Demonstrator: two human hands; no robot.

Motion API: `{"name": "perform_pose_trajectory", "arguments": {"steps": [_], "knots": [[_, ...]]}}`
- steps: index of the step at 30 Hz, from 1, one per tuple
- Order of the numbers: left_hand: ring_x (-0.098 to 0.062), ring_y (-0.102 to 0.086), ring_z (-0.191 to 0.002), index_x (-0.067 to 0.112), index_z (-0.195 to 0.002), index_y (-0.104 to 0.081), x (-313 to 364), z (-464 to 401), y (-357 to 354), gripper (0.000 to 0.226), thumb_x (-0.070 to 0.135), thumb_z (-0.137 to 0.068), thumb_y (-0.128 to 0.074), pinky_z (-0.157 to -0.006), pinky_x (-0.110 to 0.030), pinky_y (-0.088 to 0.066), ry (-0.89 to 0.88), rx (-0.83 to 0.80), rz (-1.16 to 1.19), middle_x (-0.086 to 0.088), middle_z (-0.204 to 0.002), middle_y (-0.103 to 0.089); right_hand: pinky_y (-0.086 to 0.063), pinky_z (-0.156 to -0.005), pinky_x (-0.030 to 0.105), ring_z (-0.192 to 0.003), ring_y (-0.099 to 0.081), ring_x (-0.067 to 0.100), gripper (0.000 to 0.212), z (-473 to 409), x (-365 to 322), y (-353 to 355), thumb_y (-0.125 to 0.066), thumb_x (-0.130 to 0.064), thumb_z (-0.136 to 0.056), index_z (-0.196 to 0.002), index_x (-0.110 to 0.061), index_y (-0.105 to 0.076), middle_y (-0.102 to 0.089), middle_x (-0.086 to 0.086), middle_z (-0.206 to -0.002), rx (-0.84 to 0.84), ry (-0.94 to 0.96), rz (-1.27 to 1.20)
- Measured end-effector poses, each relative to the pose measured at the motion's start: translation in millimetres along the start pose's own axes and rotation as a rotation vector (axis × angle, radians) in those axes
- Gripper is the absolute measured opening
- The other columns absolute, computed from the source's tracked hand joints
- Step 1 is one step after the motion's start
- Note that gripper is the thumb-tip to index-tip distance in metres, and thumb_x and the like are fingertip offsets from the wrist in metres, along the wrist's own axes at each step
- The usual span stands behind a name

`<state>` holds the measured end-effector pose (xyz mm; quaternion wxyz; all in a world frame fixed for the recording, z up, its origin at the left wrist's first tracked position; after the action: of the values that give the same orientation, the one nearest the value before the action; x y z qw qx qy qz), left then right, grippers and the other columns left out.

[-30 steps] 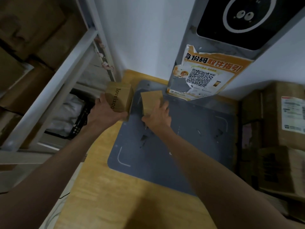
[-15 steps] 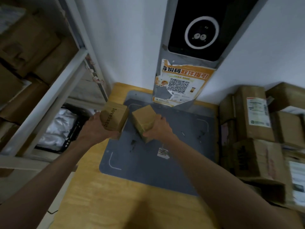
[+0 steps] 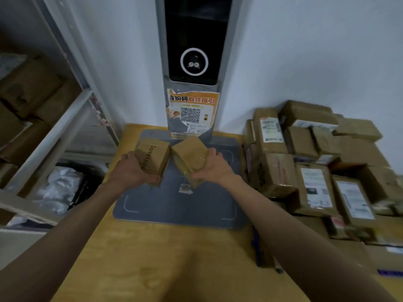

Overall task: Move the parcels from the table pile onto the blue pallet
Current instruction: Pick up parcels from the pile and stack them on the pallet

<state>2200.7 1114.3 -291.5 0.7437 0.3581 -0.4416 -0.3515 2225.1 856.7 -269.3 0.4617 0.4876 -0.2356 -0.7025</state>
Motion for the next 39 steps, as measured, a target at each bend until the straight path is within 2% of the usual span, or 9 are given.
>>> {"name": "perform_pose_trajectory", "arguments": {"steps": [5,8,13,27,29,32,33,36,39], "knots": [[-0.032,-0.045,-0.125,0.005,-0.142,-0.031,32,43,-9,0.132,0.065,-0.039,-0.087,-0.092,-0.039,-0.045,-0.028,0.013,-0.016,-0.012,-0.138,-0.041,-0.042,-0.105,0.047,-0.135,-0.036,0.035,0.104,53,29,23,-0.079,-0.048,-0.074,-0.149,-0.008,-0.018,-0.03,0.013,-0.147,0.025,-0.002,-0.04],[-0.029,-0.045,-0.121,0.008,-0.133,-0.038,52,70,-16,0.118,0.064,-0.041,-0.086,-0.081,-0.034,-0.04,-0.077,0.052,-0.041,-0.01,-0.132,-0.045,-0.042,-0.104,0.047,-0.133,-0.039,0.035,0.105,81,48,32,-0.079,-0.048,-0.074,-0.149,-0.008,-0.017,-0.032,0.014,-0.146,0.044,0.01,-0.072],[-0.029,-0.043,-0.126,0.005,-0.139,-0.032,69,116,-30,0.126,0.064,-0.043,-0.087,-0.086,-0.035,-0.041,-0.035,0.078,-0.01,-0.01,-0.141,-0.038,-0.043,-0.105,0.046,-0.132,-0.04,0.034,0.106,123,78,40,-0.078,-0.047,-0.075,-0.15,-0.008,-0.016,-0.033,0.014,-0.146,0.043,0.055,-0.097],[-0.029,-0.046,-0.125,0.006,-0.141,-0.033,114,202,-57,0.123,0.062,-0.046,-0.088,-0.097,-0.044,-0.047,-0.037,0.118,-0.023,-0.01,-0.136,-0.043,-0.048,-0.095,0.041,-0.122,-0.049,0.03,0.102,186,148,46,-0.081,-0.053,-0.065,-0.141,-0.009,-0.03,-0.043,0.012,-0.135,0.075,0.07,-0.176],[-0.028,-0.049,-0.121,0.006,-0.134,-0.043,129,200,-54,0.114,0.063,-0.046,-0.087,-0.095,-0.046,-0.048,-0.109,0.1,-0.028,-0.01,-0.132,-0.048,-0.047,-0.1,0.043,-0.126,-0.047,0.03,0.106,193,155,57,-0.082,-0.052,-0.065,-0.144,-0.009,-0.026,-0.04,0.012,-0.142,0.112,0.063,-0.195],[-0.026,-0.053,-0.115,0.007,-0.125,-0.052,154,198,-50,0.106,0.067,-0.043,-0.084,-0.092,-0.046,-0.05,-0.202,0.072,-0.038,-0.008,-0.124,-0.056,-0.045,-0.104,0.042,-0.133,-0.044,0.032,0.12,205,164,77,-0.081,-0.05,-0.07,-0.154,-0.007,-0.005,-0.027,0.013,-0.157,0.161,0.058,-0.209],[-0.027,-0.054,-0.114,0.007,-0.124,-0.052,163,198,-50,0.106,0.068,-0.043,-0.083,-0.092,-0.045,-0.05,-0.227,0.079,-0.044,-0.009,-0.123,-0.056,-0.045,-0.104,0.042,-0.133,-0.045,0.031,0.121,210,168,83,-0.081,-0.049,-0.071,-0.155,-0.007,-0.006,-0.031,0.014,-0.155,0.18,0.051,-0.214],[-0.028,-0.05,-0.117,0.009,-0.131,-0.043,192,201,-53,0.112,0.066,-0.044,-0.084,-0.092,-0.042,-0.049,-0.288,0.111,-0.027,-0.009,-0.126,-0.05,-0.049,-0.1,0.041,-0.125,-0.051,0.026,0.104,222,187,103,-0.082,-0.049,-0.068,-0.147,-0.007,-0.029,-0.051,0.01,-0.139,0.255,0.01,-0.243],[-0.026,-0.053,-0.11,0.01,-0.131,-0.04,223,203,-64,0.114,0.065,-0.042,-0.085,-0.086,-0.043,-0.052,-0.364,0.091,0.017,-0.006,-0.12,-0.05,-0.05,-0.097,0.041,-0.123,-0.052,0.026,0.1,237,209,119,-0.082,-0.05,-0.067,-0.143,-0.008,-0.032,-0.052,0.008,-0.134,0.311,-0.028,-0.256]]}}
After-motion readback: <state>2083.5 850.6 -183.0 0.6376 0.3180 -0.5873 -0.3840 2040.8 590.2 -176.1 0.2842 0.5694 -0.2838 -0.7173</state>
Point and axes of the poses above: each hand's wrist, its own z-axis away from the middle knuckle, its own y-axis out of the back of the hand, x = y × z, the point moved 4 cm from there along -z, towards the middle knuckle
